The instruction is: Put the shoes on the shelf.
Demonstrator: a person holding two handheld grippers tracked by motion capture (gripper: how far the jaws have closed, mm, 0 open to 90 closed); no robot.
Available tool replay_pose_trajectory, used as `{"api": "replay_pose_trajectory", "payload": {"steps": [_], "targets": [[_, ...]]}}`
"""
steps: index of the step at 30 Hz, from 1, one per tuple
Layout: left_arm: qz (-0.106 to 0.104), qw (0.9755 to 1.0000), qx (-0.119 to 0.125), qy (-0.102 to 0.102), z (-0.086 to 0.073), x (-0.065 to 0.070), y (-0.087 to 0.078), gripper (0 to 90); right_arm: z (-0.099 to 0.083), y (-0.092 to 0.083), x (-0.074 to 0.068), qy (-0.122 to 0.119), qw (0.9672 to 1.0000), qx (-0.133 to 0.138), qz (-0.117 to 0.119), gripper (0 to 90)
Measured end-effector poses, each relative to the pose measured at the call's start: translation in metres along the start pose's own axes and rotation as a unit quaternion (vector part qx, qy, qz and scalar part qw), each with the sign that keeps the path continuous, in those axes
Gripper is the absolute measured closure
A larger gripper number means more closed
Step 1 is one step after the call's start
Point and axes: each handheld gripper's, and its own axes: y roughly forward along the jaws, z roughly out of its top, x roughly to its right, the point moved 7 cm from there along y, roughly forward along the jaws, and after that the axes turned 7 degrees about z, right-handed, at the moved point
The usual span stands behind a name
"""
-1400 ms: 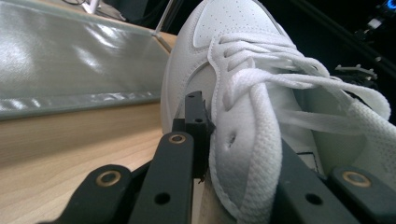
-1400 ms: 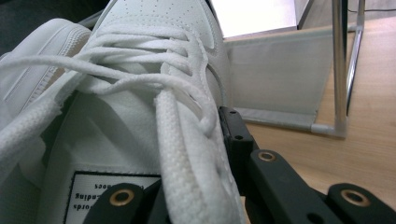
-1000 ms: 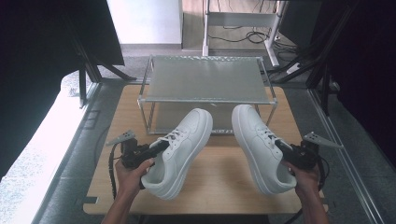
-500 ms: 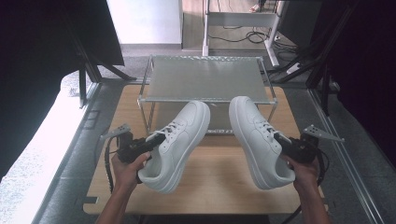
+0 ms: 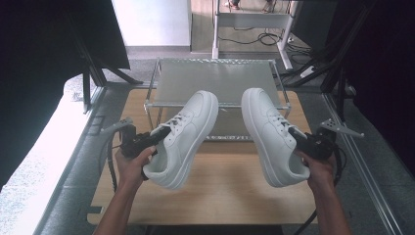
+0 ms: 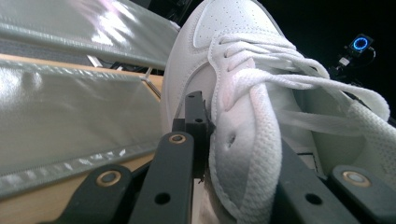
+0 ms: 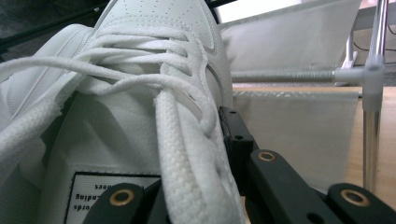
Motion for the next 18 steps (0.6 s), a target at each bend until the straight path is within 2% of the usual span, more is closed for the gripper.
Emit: {"api": "replay_pose_trajectory", "payload": {"steps": [5, 18], "targets": [[-0.001, 1.0, 0.001, -0.005, 0.011, -0.004, 0.006, 83.1, 0.015, 0.008, 0.0, 0.001, 1.0, 0.009, -0.002, 87.1], [0.005, 0.9999, 0.009, 0.002, 0.041, -0.009, 0.017, 83.1, 0.053, 0.028, -0.001, -0.01, 0.9998, 0.017, -0.01, 87.1]]}}
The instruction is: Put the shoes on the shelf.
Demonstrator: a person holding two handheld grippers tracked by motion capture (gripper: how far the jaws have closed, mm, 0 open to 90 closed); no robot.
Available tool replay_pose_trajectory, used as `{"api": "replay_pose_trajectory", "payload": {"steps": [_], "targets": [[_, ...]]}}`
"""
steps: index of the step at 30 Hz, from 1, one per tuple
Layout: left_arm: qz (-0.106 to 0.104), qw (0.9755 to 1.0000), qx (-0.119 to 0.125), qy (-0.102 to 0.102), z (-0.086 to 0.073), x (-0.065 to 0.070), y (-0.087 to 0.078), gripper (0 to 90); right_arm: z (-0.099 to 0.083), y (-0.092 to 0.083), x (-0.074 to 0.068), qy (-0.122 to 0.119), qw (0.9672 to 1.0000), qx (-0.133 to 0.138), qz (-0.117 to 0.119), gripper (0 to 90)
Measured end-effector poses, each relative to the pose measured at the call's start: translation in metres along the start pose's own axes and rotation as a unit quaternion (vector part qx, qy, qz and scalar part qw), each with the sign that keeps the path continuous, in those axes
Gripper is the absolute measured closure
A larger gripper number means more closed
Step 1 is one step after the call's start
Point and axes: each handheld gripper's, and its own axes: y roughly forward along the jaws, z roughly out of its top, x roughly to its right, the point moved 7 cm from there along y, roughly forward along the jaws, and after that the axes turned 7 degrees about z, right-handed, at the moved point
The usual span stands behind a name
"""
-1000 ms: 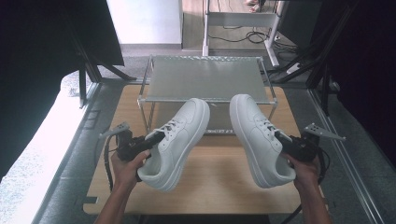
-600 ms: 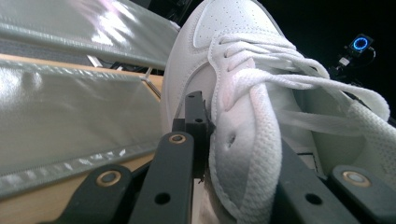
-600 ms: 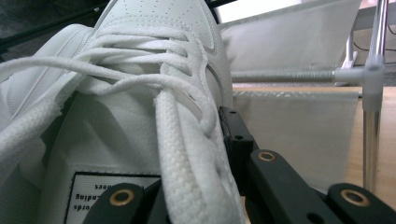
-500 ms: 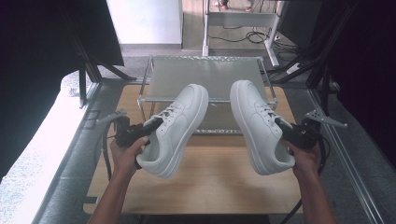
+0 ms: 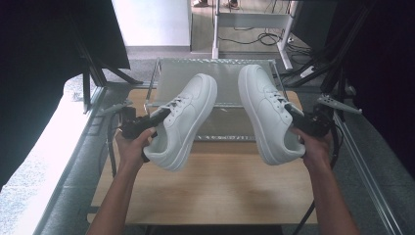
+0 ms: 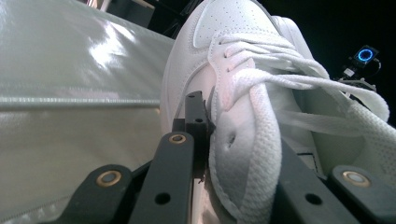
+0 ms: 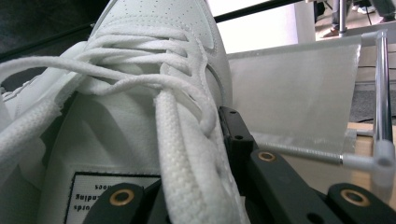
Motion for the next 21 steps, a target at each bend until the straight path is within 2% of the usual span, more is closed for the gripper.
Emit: {"api": "replay_pose_trajectory", "payload": {"steps": [11, 15, 21], "targets": [[-0.009, 0.9999, 0.01, -0.003, 0.031, -0.001, 0.013, 83.1, 0.025, 0.02, 0.006, 0.006, 0.9999, 0.003, -0.009, 87.1], [-0.004, 0.9999, 0.012, -0.003, 0.043, -0.003, 0.019, 83.1, 0.034, 0.029, 0.008, 0.006, 0.9999, 0.003, -0.014, 87.1], [-0.001, 0.9997, 0.015, -0.017, 0.061, -0.009, 0.033, 83.1, 0.048, 0.043, 0.014, 0.01, 0.9997, 0.001, -0.024, 87.1]]}}
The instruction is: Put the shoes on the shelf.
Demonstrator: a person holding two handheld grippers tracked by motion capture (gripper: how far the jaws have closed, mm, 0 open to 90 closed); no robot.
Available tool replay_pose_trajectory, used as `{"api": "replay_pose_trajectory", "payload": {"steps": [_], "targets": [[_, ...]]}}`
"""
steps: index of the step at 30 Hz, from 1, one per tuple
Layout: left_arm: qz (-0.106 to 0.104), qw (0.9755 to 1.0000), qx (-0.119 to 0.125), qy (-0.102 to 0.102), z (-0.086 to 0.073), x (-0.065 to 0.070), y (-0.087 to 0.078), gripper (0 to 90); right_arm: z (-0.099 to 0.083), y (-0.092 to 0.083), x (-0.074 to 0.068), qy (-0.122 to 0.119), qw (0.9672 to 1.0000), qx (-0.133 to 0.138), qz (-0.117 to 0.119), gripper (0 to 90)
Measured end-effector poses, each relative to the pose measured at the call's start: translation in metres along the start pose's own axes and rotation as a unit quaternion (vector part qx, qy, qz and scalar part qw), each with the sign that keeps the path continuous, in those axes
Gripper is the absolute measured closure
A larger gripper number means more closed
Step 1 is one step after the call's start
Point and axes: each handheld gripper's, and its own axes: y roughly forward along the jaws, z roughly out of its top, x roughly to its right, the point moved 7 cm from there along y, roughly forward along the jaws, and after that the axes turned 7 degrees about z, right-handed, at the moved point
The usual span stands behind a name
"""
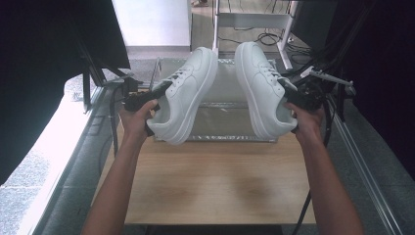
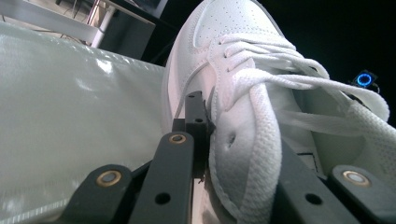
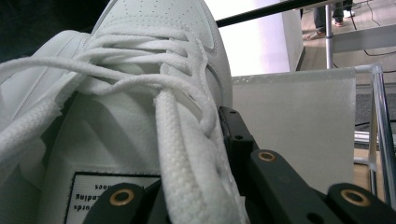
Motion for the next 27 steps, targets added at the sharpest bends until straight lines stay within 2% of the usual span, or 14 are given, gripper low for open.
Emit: {"api": "replay_pose_trajectory", "payload": {"steps": [4, 8, 11, 16, 19, 24, 27], "targets": [[0.012, 0.9999, -0.002, -0.003, 0.011, -0.006, 0.012, 83.1, 0.009, 0.012, 0.005, 0.009, 0.9999, 0.001, -0.004, 87.1], [0.021, 0.9997, 0.0, -0.01, 0.024, -0.011, 0.026, 83.0, 0.019, 0.026, 0.01, 0.011, 0.9997, 0.0, -0.02, 87.0], [0.036, 0.9992, -0.001, -0.017, 0.034, -0.016, 0.039, 83.0, 0.025, 0.038, 0.014, 0.016, 0.9993, 0.0, -0.033, 87.0], [0.067, 0.9976, -0.002, -0.016, 0.048, -0.019, 0.058, 82.7, 0.033, 0.06, 0.018, 0.016, 0.9983, -0.01, -0.056, 87.0], [0.085, 0.9961, -0.003, -0.023, 0.052, -0.024, 0.069, 82.8, 0.034, 0.074, 0.023, 0.023, 0.9972, -0.019, -0.068, 87.0], [0.125, 0.9918, -0.009, -0.025, 0.052, -0.034, 0.087, 82.6, 0.032, 0.094, 0.028, 0.03, 0.9957, -0.034, -0.081, 87.0], [0.136, 0.9899, -0.01, -0.04, 0.049, -0.04, 0.097, 82.4, 0.032, 0.104, 0.032, 0.03, 0.994, -0.046, -0.094, 86.9]]}}
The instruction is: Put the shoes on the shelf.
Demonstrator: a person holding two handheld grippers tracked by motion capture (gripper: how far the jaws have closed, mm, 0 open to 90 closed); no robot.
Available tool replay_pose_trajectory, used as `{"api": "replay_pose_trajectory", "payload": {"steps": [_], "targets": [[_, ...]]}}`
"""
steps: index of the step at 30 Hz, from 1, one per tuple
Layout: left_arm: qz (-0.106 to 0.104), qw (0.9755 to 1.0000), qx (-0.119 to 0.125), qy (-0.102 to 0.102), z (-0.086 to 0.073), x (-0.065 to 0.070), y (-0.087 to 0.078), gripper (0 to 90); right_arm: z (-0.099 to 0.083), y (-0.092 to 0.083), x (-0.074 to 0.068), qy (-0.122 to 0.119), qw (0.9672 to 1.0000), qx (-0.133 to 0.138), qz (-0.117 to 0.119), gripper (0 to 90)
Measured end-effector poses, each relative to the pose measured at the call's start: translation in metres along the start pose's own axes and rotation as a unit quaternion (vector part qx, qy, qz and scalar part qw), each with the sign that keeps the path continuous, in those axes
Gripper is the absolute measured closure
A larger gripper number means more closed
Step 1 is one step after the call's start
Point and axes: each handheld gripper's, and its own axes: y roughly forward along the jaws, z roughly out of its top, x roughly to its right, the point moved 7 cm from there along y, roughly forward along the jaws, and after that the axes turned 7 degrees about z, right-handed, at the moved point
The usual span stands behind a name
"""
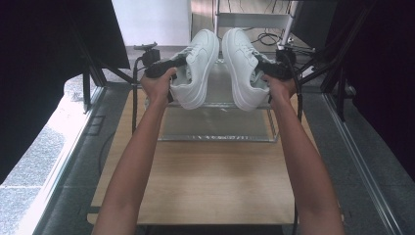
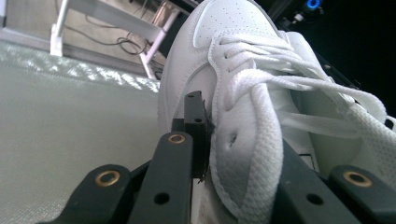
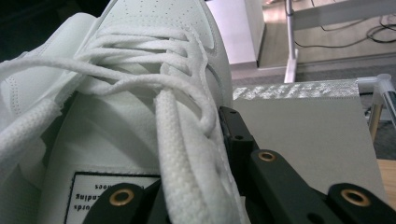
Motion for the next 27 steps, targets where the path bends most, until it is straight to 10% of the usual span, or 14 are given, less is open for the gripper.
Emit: {"api": "replay_pose_trajectory", "payload": {"steps": [11, 19, 24, 27], "targets": [[0.038, 0.9987, -0.022, -0.026, -0.01, -0.004, 0.031, 81.0, -0.004, 0.026, 0.007, 0.003, 0.998, -0.029, -0.057, 84.2], [0.088, 0.9949, -0.047, -0.007, -0.014, 0.006, 0.047, 72.4, -0.007, 0.042, 0.001, -0.02, 0.9928, -0.054, -0.105, 80.2], [0.091, 0.9944, -0.043, 0.033, -0.017, 0.018, 0.053, 65.4, -0.008, 0.045, -0.002, -0.041, 0.9926, -0.062, -0.096, 68.2], [0.068, 0.9964, -0.046, 0.021, -0.016, 0.015, 0.05, 59.4, -0.008, 0.045, -0.004, -0.019, 0.9968, -0.053, -0.058, 56.8]]}}
